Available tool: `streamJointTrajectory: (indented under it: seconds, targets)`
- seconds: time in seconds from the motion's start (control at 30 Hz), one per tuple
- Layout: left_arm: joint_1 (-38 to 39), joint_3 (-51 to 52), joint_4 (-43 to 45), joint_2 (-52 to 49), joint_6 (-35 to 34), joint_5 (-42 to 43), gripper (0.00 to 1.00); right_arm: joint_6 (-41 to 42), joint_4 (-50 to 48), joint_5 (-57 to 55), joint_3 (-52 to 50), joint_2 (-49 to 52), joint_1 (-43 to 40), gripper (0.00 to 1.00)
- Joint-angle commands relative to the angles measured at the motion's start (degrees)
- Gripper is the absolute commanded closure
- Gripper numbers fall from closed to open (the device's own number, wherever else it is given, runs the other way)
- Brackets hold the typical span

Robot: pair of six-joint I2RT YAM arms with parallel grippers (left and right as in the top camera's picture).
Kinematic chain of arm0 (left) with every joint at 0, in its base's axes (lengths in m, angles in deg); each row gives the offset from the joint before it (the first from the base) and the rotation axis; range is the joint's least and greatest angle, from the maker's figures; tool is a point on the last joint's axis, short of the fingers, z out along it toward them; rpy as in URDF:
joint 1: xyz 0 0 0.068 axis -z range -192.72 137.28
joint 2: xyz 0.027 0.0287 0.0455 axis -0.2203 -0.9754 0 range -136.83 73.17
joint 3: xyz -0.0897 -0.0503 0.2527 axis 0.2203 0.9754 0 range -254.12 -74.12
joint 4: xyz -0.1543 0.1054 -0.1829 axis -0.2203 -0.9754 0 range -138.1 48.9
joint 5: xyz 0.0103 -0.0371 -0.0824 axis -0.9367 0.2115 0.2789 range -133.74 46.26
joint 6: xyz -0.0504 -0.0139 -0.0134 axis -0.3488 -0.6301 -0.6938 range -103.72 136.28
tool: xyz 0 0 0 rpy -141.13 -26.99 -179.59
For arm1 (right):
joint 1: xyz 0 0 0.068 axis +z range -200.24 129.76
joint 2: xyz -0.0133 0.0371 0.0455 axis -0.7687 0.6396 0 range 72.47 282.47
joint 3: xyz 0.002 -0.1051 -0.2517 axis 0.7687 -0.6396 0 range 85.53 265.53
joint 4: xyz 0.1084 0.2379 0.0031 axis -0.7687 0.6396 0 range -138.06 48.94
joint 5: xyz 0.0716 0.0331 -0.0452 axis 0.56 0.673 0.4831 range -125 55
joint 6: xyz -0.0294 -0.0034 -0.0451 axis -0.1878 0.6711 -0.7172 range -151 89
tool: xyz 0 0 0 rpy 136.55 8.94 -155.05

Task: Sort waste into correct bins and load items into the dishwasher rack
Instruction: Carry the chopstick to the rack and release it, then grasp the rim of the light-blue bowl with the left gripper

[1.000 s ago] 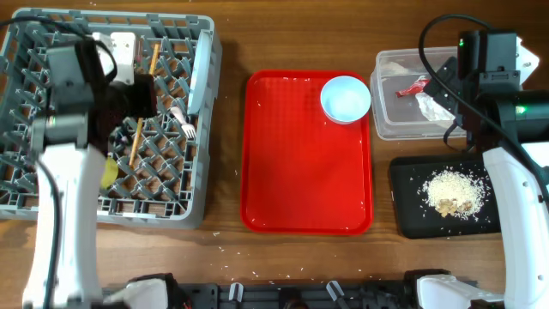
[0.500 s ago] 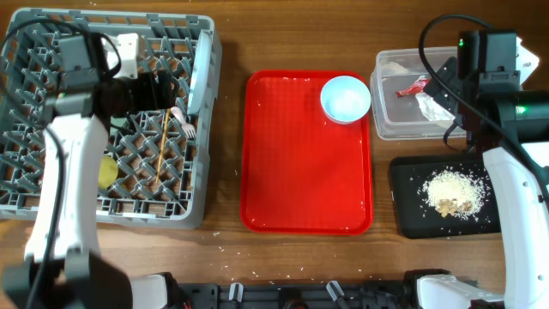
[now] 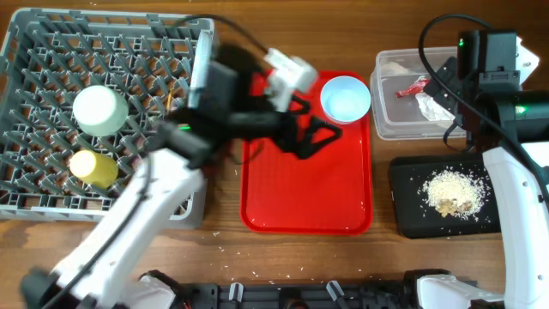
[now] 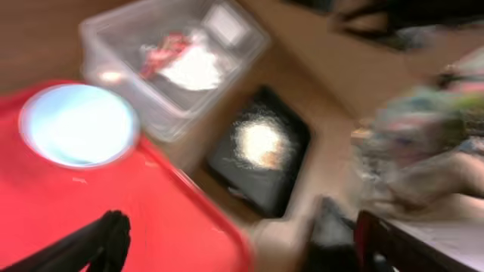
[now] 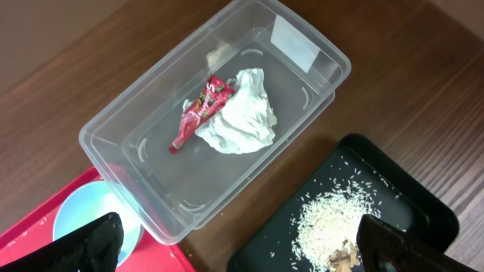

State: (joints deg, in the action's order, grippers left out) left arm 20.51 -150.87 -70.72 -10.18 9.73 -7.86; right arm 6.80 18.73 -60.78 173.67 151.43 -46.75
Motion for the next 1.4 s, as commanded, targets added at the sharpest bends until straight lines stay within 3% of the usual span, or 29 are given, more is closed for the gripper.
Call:
streamJointTrajectory:
  seconds: [0.0, 0.07, 0.13, 0.33, 0.7, 0.97, 1.2, 1.37]
  targets:
    - [7.82, -0.13, 11.45, -11.54, 2.91, -28.39, 0.03, -0.2, -0.11, -1.16, 0.63, 0.35, -0.17, 0.0]
    - [10.14, -0.13, 19.41, -19.34, 15.5, -28.46, 0.0, -0.17, -0.11, -1.16, 0.63, 0.35, -0.17, 0.0]
    - [11.3, -0.13, 26.86, -25.18, 21.35, -28.5, 0.0, -0.17, -0.11, -1.16, 0.63, 0.35, -0.17, 0.0]
    - [10.86, -0.13, 36.59, -34.84, 22.86, -29.55, 0.0, -0.17, -0.11, -1.16, 0.63, 0.35, -0.17, 0.0]
    - [11.41, -0.13, 22.18, -36.83, 22.62, -29.31, 0.0, -0.22, -0.11, -1.16, 0.63, 0.35, -0.17, 0.0]
    - [11.96, -0.15, 20.39, -33.86, 19.34, -29.31, 0.0, -0.17, -0.11, -1.16, 0.63, 0.35, -0.17, 0.0]
    - [12.31, -0.15, -3.41, -29.14, 19.37, -29.31, 0.0, -0.2, -0.11, -1.16, 0.63, 0.35, -0.17, 0.0]
    - [12.31, -0.13, -5.57, -29.14, 19.37, -29.29, 0.0, -0.2, -0.11, -1.16, 0.63, 0.35, -0.17, 0.0]
